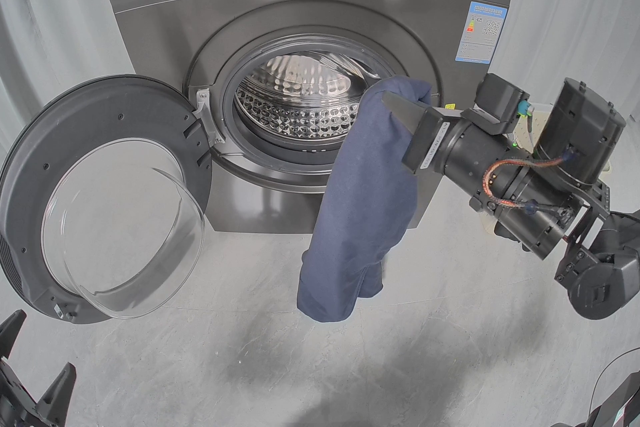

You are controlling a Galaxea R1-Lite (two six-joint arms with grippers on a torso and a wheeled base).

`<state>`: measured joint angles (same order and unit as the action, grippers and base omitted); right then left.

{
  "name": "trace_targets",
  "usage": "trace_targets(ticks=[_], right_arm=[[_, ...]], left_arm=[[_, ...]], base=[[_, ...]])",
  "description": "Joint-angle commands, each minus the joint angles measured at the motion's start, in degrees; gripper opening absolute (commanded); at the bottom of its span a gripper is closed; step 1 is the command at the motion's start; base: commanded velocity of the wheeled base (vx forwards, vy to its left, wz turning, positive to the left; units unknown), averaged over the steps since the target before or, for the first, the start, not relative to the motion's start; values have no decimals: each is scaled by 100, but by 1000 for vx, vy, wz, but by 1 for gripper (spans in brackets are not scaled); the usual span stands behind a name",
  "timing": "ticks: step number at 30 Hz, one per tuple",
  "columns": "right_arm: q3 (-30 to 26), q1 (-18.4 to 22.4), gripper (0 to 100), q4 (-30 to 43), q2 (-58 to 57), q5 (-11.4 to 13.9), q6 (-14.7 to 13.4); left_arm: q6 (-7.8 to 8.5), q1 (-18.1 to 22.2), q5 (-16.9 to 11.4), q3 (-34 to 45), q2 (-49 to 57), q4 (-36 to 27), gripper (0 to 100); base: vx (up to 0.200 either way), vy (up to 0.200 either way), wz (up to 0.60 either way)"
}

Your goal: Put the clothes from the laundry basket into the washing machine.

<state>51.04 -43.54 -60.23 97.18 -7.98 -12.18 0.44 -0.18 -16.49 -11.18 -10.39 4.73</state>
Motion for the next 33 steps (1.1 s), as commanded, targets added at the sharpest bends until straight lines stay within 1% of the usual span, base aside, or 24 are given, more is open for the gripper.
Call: trace_targets(ticks=[1, 2, 3, 5, 6, 7, 8, 9, 12, 13, 14, 15, 16, 18, 20, 23, 25, 27, 28, 30, 33], right_arm=[[538, -146, 0, -199, 705, -98, 5], [565, -146, 0, -199, 741, -89, -4], [635, -163, 0, -208, 872, -89, -39], [679, -163, 0, -261, 996, -107, -101], [697, -163, 0, -340, 1083, -107, -101], [705, -163, 0, -357, 1101, -107, -101], [776, -172, 0, -445, 1215, -124, -109], [828, -172, 0, -481, 1277, -124, -101], [978, -172, 0, -472, 1365, -124, -101], [987, -172, 0, -472, 1373, -124, -101], [1004, -181, 0, -454, 1409, -133, -101], [1004, -181, 0, -454, 1409, -133, -101], [969, -216, 0, -437, 1417, -133, -101], [951, -225, 0, -437, 1444, -133, -101], [960, -233, 0, -401, 1444, -133, -101], [1013, -269, 0, -393, 1435, -133, -92], [1057, -277, 0, -401, 1400, -124, -92], [1057, -277, 0, -401, 1400, -124, -92], [1136, -339, 0, -428, 1347, -89, -92], [1171, -356, 0, -481, 1330, -72, -92], [1171, -400, 0, -489, 1242, -63, -101]], left_arm=[[158, -131, -1014, -174, -2345, 757, 100], [185, -157, -1031, -165, -2495, 863, 100], [255, -263, -1084, -139, -2978, 1267, 100], [255, -474, -1075, -121, -3435, 1636, 100], [246, -676, -1040, -121, -3760, 1909, 100], [246, -738, -1031, -121, -3831, 1970, 100], [202, -1010, -979, -121, -4208, 2278, 100], [202, -1151, -908, -121, -4446, 2463, 100], [185, -1485, -636, -148, -5140, 2964, 100], [185, -1502, -618, -148, -5175, 2990, 100], [167, -1678, -504, -157, -5536, 3306, 100], [158, -1704, -486, -157, -5597, 3350, 100], [158, -1863, -425, -174, -5949, 3640, 100], [149, -1994, -372, -209, -6309, 3948, 100], [106, -2100, -346, -288, -6669, 4238, 100], [53, -2135, -319, -394, -7135, 4546, 100], [53, -2144, -328, -482, -7434, 4669, 100], [53, -2144, -328, -482, -7434, 4669, 100], [53, -2205, -355, -658, -7812, 4730, 100], [35, -2276, -355, -754, -7979, 4756, 100], [-70, -2443, -355, -921, -8190, 4765, 100]], base=[[0, 0, 0], [0, 0, 0], [0, 0, 0], [0, 0, 0], [0, 0, 0], [0, 0, 0], [0, 0, 0], [0, 0, 0], [0, 0, 0], [0, 0, 0], [0, 0, 0], [0, 0, 0], [0, 0, 0], [0, 0, 0], [0, 0, 0], [0, 0, 0], [0, 0, 0], [0, 0, 0], [0, 0, 0], [0, 0, 0], [0, 0, 0]])
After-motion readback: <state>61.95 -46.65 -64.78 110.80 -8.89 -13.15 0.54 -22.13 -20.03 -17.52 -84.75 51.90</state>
